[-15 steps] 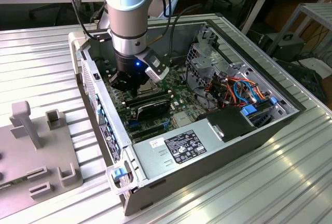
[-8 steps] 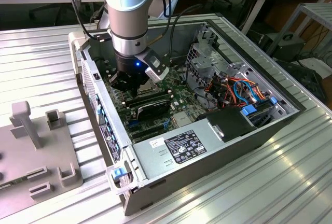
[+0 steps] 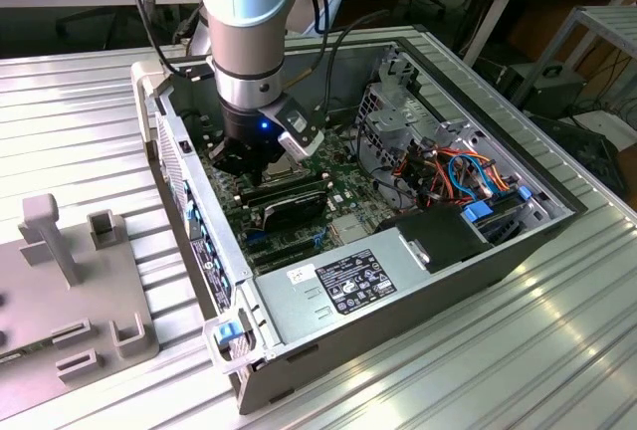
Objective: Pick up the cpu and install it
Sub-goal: 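Install the second cpu locking lever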
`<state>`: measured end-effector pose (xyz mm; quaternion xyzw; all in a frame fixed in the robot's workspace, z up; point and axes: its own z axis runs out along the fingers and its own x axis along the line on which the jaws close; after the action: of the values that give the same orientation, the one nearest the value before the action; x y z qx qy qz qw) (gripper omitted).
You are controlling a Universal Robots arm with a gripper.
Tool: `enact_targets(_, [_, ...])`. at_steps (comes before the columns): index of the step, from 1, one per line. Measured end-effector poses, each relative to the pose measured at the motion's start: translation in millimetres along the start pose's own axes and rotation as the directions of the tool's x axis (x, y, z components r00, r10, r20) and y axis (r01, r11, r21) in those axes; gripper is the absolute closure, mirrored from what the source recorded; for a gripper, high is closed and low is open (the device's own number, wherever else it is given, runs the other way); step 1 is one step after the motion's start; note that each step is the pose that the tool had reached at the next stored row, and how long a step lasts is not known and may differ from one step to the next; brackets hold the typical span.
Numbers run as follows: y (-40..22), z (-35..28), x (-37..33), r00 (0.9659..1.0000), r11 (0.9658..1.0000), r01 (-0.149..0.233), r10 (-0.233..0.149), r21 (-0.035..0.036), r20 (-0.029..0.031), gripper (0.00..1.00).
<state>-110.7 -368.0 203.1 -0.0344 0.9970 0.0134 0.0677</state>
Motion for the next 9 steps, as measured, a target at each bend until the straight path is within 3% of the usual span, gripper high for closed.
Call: enact_targets(9, [-1.3,1.9,0.3,1.0000,0.9999,-0.002,0.002,-0.0139,0.0010,0.89])
